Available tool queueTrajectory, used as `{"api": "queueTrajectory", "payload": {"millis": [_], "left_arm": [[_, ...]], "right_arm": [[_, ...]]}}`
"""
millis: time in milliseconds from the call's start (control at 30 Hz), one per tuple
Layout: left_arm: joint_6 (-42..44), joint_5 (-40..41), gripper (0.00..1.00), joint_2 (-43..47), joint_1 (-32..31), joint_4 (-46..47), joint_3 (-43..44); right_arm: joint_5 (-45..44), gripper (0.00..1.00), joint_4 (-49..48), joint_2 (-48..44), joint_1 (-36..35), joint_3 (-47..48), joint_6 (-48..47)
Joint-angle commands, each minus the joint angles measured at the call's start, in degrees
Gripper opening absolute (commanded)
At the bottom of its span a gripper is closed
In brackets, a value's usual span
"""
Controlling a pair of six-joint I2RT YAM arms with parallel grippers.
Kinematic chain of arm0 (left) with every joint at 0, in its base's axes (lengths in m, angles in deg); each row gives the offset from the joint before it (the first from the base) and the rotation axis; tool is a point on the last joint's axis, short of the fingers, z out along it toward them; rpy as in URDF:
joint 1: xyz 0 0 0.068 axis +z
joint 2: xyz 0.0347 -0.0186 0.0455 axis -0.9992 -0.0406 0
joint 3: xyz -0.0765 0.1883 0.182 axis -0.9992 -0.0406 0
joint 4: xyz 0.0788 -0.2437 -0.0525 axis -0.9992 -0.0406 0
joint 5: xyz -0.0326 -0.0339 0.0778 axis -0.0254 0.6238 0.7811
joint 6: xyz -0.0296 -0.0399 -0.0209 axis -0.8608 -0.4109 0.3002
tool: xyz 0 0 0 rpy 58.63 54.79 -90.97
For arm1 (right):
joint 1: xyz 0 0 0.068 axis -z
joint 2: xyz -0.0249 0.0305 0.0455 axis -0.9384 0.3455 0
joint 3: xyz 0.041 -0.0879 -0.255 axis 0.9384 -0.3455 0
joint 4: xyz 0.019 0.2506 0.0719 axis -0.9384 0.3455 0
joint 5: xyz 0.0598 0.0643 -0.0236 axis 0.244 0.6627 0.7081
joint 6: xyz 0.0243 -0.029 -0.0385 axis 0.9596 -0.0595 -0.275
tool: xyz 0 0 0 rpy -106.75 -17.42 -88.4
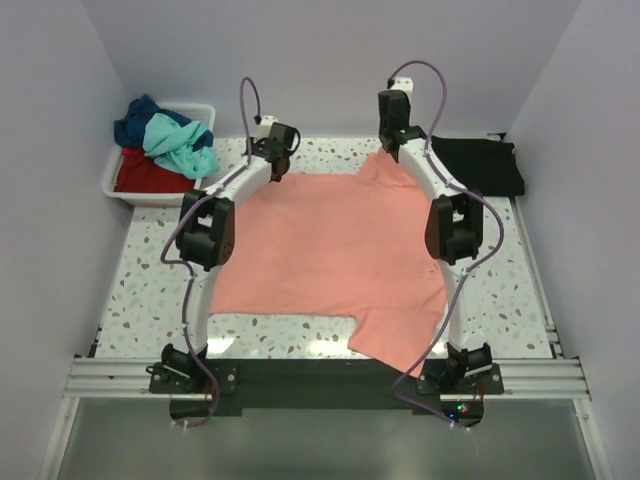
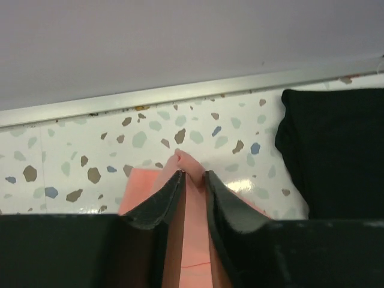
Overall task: Fold and stack the t-shirts
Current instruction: Flatten the tshirt out
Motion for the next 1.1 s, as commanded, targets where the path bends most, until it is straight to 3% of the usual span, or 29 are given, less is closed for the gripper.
{"api": "queueTrajectory", "payload": {"millis": [0, 33, 200, 367, 467, 600, 767, 1067], "left_arm": [[-2.3, 3.2, 0.43, -1.0, 2.2, 2.8, 1.1], [-2.2, 3.1, 0.64, -0.9, 2.4, 3.3, 0.7], [-4.7, 6.0, 0.81, 3.4, 3.4, 7.4, -3.7], [-3.2, 6.5, 0.84, 10.8, 3.4, 13.3, -10.6], [-2.6, 4.1, 0.84, 13.9, 3.4, 12.4, -13.5], [-2.8, -4.2, 0.84, 18.9, 3.4, 7.1, -17.9], [-9.1, -15.2, 0.84, 24.0, 3.2, -2.2, -24.0], [-11.4, -27.6, 0.87, 31.4, 3.3, -1.3, -36.3]], "right_arm": [[-1.5, 0.55, -1.4, 2.4, 0.3, 9.3, 1.2], [-2.1, 0.62, -1.8, 2.2, 0.3, 8.8, 1.2], [-4.7, 0.67, -4.5, -2.5, 0.7, 3.3, -0.2], [-6.2, 0.68, -3.2, -7.5, 0.8, -2.0, -1.4], [-6.0, 0.68, 0.5, -11.8, 0.8, -7.0, 0.5], [-3.5, 0.68, 8.7, -17.1, 0.8, -13.6, 5.5], [0.6, 0.67, 16.8, -25.5, 0.8, -25.0, 8.5], [9.1, 0.67, 19.3, -37.1, 0.9, -45.1, 11.1]]}}
